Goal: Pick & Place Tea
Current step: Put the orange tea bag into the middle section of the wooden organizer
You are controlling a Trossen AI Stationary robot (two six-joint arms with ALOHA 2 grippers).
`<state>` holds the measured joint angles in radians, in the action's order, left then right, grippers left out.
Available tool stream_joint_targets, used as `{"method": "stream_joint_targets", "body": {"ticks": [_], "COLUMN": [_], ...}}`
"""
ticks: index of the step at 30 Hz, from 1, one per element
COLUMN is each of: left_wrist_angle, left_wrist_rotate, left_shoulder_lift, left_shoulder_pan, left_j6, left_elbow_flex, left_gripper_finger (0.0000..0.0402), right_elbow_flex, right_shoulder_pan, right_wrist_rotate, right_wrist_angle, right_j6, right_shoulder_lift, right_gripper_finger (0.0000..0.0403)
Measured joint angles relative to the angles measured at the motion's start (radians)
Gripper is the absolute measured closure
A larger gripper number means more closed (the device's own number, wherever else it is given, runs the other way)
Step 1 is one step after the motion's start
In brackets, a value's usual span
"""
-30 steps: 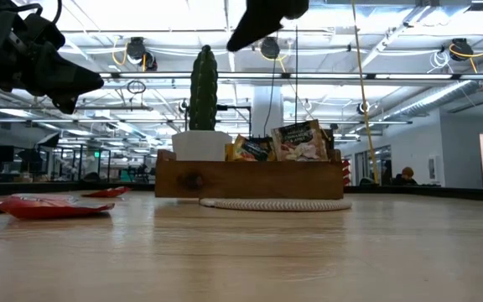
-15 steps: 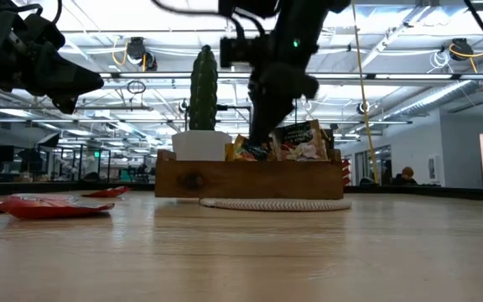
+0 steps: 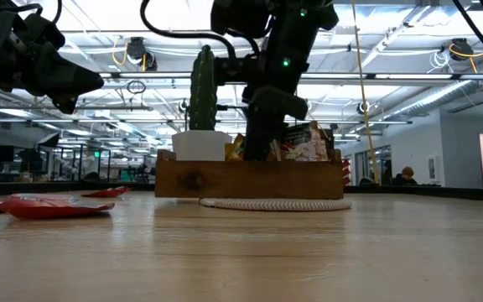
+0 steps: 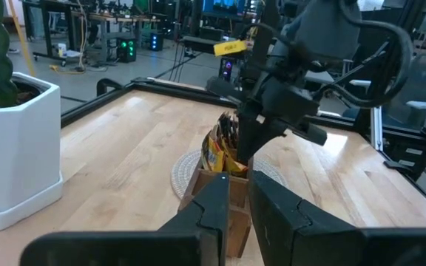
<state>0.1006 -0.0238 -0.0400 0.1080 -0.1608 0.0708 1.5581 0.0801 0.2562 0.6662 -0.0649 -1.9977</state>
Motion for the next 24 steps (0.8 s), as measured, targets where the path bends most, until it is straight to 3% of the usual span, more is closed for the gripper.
{"method": "stream_joint_targets", "body": {"ticks": [17, 24], "left_wrist_angle": [0.000, 0.000], "left_wrist_rotate": [0.000, 0.000], "left_shoulder_lift": [0.000, 0.000], "left_shoulder_pan": [0.000, 0.000], "left_j6": [0.000, 0.000], "left_elbow_flex": [0.000, 0.000], "left_gripper_finger": [0.0344, 0.0344], "right_elbow_flex": [-0.111, -0.107], "right_shoulder_pan": [0.000, 0.036], "right_wrist_rotate": [-0.015, 0.068], "right_wrist_angle": [-0.084, -0.064], "right_j6": [0.080, 0.084], "right_shoulder_lift": [0.001, 0.046], "right_gripper_finger": [0.0403, 0.0403]}}
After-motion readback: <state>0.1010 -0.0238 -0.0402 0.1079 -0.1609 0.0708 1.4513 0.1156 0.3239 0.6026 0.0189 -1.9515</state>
